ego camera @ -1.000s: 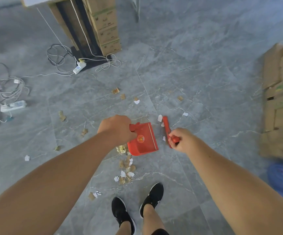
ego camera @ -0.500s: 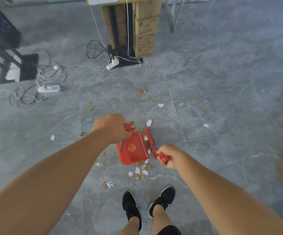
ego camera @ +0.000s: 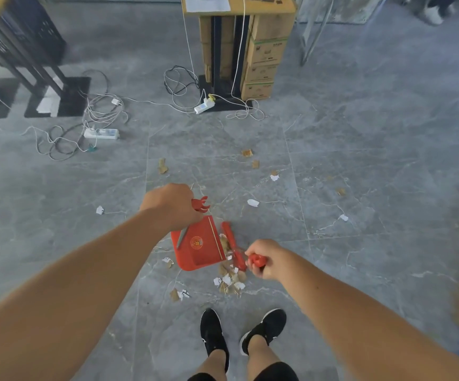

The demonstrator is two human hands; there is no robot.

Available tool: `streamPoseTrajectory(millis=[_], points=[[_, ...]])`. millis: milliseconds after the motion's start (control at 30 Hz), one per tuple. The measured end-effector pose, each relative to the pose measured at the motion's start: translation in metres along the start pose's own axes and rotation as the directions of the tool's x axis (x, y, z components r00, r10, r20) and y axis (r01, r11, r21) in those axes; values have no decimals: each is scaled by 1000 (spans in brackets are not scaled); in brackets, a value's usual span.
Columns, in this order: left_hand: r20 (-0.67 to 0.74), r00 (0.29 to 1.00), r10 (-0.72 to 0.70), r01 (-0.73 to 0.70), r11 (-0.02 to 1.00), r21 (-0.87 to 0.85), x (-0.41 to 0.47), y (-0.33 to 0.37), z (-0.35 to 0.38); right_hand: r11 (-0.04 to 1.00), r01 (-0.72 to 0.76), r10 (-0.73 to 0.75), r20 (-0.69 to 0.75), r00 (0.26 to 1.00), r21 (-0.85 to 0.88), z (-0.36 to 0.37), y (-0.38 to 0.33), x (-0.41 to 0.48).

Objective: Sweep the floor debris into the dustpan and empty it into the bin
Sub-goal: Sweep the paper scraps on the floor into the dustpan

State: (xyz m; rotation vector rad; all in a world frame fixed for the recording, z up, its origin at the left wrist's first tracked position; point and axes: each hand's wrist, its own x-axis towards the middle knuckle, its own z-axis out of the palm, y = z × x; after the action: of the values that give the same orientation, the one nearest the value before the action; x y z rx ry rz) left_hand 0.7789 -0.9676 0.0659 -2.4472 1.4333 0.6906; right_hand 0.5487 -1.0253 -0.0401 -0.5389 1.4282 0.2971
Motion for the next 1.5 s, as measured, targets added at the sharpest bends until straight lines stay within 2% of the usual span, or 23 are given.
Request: streamPoseTrajectory(millis=[167,433,633,867,1100,1233,1500], points=[[-3,1000,6,-6,1000,14,-5,-2,-6,1000,8,-8,33,999,5,-2,-29,-6],[29,997,65,-65,998,18,5,19,-21,999,40,-40,3,999,5,-21,-59,-25],[38,991,126,-127,991,33,23,71,-40,986,65,-63,-17,998,154,-81,-71,-37],[28,973,231,-232,969,79,69,185,-63,969,105,-92,-71,993,226,-202,-107,-34],[52,976,210,-214,974,73,147,348,-60,944,118,-88,-109,990,309,-384,-157,-4],[67,980,186,-191,980,64,192,448,-58,922,173,-116,-179,977,346,-482,-182,6],[109,962,249,-258,963,73,258,588,-58,851,197,-56,-289,956,487,-627,-208,31]])
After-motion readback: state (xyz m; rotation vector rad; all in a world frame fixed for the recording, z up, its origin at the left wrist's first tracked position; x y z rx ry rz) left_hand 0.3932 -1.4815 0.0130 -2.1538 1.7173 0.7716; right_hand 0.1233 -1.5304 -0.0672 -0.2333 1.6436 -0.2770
